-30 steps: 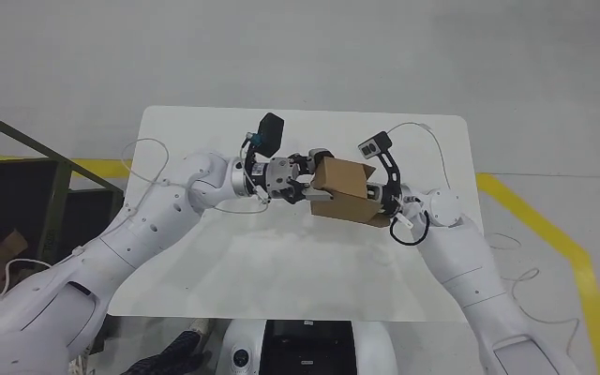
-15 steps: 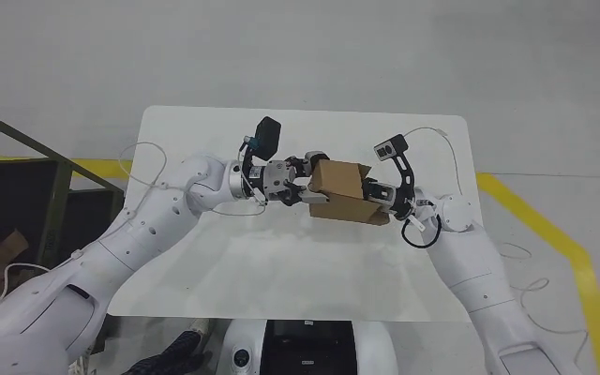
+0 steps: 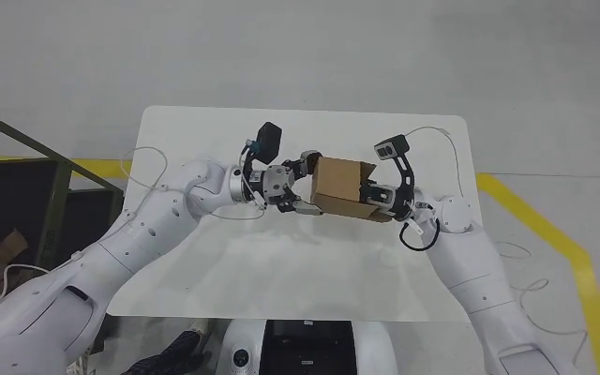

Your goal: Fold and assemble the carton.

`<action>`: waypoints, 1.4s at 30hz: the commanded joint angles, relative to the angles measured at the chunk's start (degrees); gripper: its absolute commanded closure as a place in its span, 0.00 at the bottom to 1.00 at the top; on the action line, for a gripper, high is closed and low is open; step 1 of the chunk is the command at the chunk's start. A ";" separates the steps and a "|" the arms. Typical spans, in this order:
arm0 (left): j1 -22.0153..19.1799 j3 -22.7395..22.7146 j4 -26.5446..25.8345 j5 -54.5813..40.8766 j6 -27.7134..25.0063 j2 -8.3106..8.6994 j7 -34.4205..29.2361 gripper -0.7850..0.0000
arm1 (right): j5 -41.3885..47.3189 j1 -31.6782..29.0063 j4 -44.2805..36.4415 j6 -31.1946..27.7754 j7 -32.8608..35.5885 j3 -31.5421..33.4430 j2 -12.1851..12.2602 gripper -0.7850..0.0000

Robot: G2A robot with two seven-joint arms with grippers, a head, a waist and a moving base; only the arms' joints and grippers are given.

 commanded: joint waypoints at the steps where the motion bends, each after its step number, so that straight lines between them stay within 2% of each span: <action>1: -0.24 0.20 0.05 -0.96 0.00 -0.01 -0.82 0.00 | -1.13 0.07 -0.18 -0.47 -0.47 -0.10 0.02 1.00; 9: -1.16 1.09 0.16 -3.24 0.00 0.03 -4.81 0.05 | -3.48 0.19 -0.91 0.26 -1.19 -0.32 0.23 1.00; 11: -1.34 1.23 0.14 -3.26 0.00 0.04 -5.45 0.13 | -3.49 0.25 -0.99 0.59 -0.99 -0.34 0.28 1.00; 13: -1.52 1.23 0.09 -3.15 0.00 0.05 -5.74 0.27 | -3.68 0.40 -1.02 0.95 -0.82 -0.33 0.35 1.00; 17: -1.49 1.12 0.18 -2.53 0.00 0.07 -5.61 0.33 | -4.01 0.61 -1.07 1.60 -0.42 -0.40 0.46 1.00; 20: -1.40 1.07 0.37 -2.41 0.00 0.08 -5.26 0.43 | -4.23 0.78 -1.09 1.86 -0.10 -0.48 0.54 1.00; 33: -0.80 0.73 0.59 -1.70 0.00 0.36 -3.18 0.49 | -5.65 1.35 -1.11 2.78 -0.53 0.12 1.01 1.00; 42: 0.61 -0.89 0.63 0.66 0.00 1.38 0.12 0.52 | -7.18 0.48 -1.56 3.97 -1.05 3.27 2.07 1.00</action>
